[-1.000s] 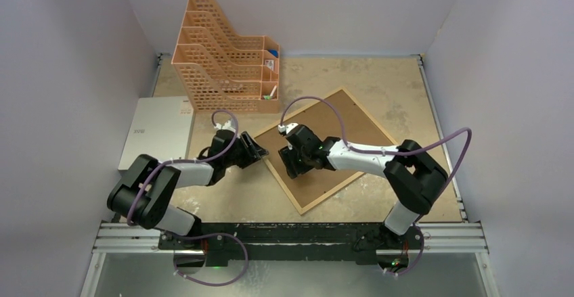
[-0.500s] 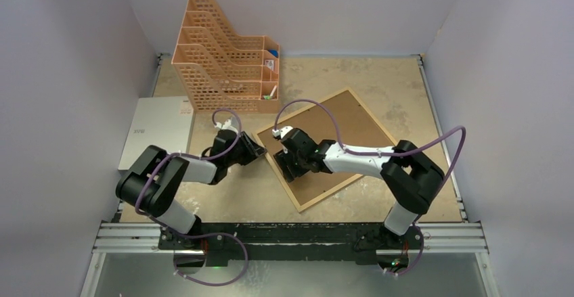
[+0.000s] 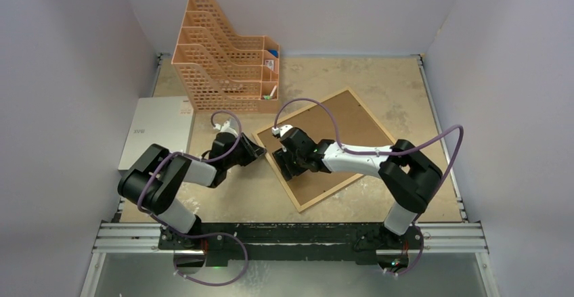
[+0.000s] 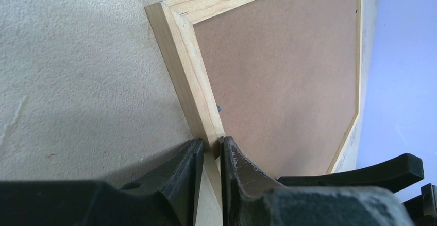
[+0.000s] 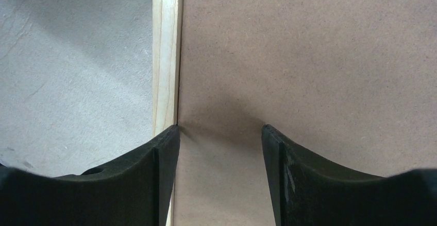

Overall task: Put the photo into the frame
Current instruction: Install the photo frame at the center of the board.

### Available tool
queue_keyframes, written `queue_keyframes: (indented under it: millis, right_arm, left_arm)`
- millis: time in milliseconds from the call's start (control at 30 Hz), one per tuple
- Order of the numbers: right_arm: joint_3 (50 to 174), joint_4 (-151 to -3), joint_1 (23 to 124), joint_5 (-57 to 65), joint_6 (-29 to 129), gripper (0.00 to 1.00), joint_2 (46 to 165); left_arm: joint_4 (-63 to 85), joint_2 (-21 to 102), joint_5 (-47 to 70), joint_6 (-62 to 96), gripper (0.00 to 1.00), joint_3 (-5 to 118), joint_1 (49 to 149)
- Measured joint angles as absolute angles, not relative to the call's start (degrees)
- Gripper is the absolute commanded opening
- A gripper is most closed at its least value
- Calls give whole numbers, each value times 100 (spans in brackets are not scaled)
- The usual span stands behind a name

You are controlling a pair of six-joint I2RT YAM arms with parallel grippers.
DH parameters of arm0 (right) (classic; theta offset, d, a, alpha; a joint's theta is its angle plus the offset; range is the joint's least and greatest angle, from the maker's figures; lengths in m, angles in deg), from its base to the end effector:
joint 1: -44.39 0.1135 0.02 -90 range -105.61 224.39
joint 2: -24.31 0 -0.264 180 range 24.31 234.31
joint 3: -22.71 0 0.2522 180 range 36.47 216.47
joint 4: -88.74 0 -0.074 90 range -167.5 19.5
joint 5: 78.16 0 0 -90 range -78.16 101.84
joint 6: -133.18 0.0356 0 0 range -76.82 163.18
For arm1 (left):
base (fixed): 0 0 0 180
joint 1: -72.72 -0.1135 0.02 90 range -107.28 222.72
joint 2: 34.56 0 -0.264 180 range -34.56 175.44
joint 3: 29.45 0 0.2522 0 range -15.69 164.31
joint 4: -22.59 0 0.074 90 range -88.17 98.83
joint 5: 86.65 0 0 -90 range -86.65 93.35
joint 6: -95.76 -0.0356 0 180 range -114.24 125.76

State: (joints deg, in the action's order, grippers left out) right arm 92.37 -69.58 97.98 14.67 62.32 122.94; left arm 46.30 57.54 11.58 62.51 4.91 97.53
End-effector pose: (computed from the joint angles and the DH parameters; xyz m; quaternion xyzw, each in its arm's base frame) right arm 0.2090 0.2804 0.1676 -0.2708 0.9016 0.1808 0.2848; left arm 0.2292 -0.1115 0.1029 -0.2100 0.8561 -0.3537 0.3130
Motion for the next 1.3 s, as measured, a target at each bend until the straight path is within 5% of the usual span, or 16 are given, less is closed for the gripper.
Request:
queue_keyframes:
  millis: [500, 1000, 1300]
  right_arm:
    - [9248, -6989, 9795, 1491, 6256, 60, 12377]
    - [9338, -6949, 9837, 1545, 6335, 43, 12493]
    - [9513, -7323, 10025, 2168, 6569, 41, 12831]
  left_arm:
    - [4757, 5773, 1151, 6315, 21, 432, 9753]
    - [4740, 5752, 1125, 6330, 21, 427, 9753]
    - [4659, 5719, 1098, 6335, 21, 427, 9762]
